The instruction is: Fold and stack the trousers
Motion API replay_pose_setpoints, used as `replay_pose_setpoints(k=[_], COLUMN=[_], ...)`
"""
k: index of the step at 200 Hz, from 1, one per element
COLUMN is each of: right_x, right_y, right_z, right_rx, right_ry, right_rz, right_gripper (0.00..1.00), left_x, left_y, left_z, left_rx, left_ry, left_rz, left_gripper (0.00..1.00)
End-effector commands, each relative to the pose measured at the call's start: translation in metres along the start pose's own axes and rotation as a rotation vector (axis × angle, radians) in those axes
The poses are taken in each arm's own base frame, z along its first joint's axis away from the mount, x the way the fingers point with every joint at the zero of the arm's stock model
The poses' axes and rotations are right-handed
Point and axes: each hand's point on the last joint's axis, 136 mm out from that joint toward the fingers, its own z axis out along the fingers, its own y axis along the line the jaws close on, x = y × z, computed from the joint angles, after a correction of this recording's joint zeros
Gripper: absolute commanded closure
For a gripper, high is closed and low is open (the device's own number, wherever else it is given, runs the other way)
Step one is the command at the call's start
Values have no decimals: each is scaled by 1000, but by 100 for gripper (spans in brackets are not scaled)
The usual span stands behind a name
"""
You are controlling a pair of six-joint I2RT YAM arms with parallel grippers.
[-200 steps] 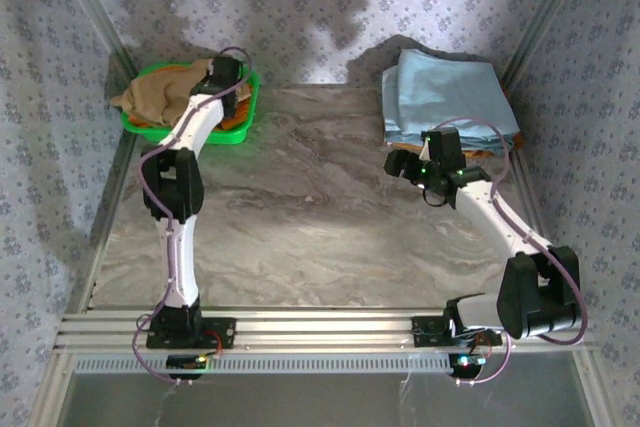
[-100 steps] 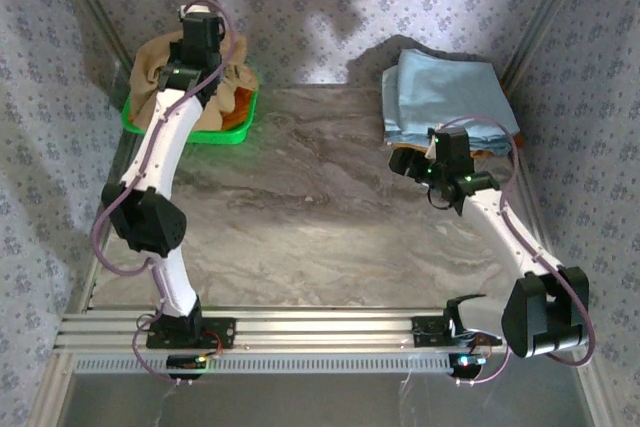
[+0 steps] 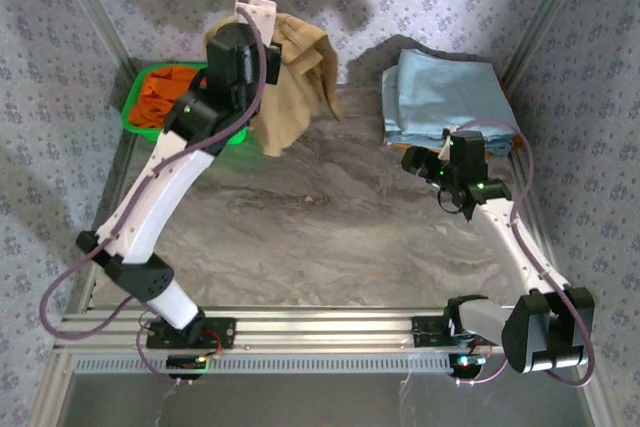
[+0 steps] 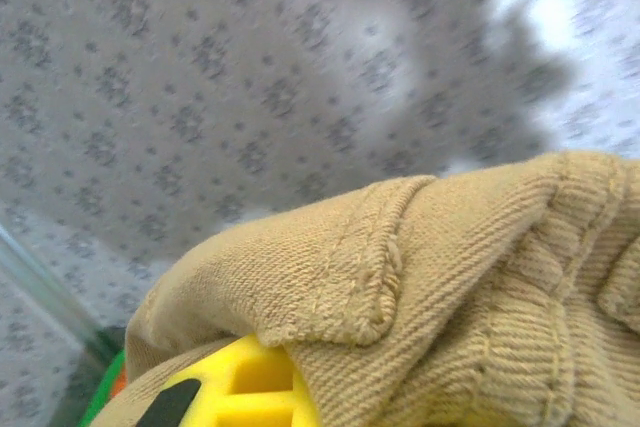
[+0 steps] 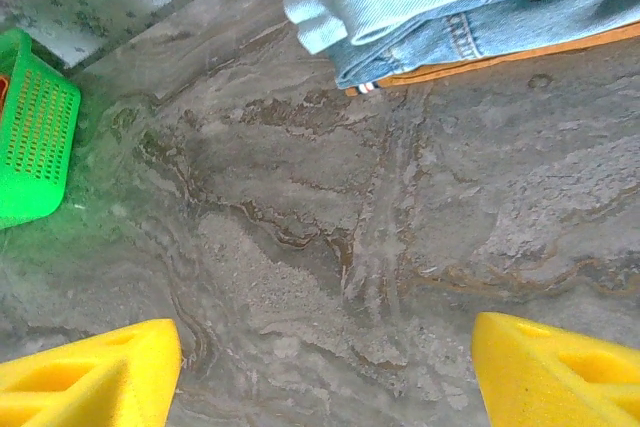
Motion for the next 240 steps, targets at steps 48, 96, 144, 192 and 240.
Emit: replay_pose_setpoints(k=[48, 96, 144, 192, 240], right_x=[-10, -5, 16, 43, 49], right_y=[-37, -28, -11, -48, -82], right_z=[-38, -44, -31, -19, -20], right_rx=[82, 27, -12, 117, 161], right_ry=[-54, -29, 24, 91, 115], right_rz=[88, 84, 60, 104, 236], right_gripper=[21, 20, 19, 18, 14], left_x=[217, 357, 291, 292, 346], left_y=[-26, -50, -22, -124, -221], left_z=[-69, -132, -152, -114, -93], left_rx=[-7, 153, 209, 282, 446], left_ry=[318, 533, 486, 612, 636], left_rz=[-405, -343, -176, 288, 667], left_gripper=[100, 30, 1, 1, 0])
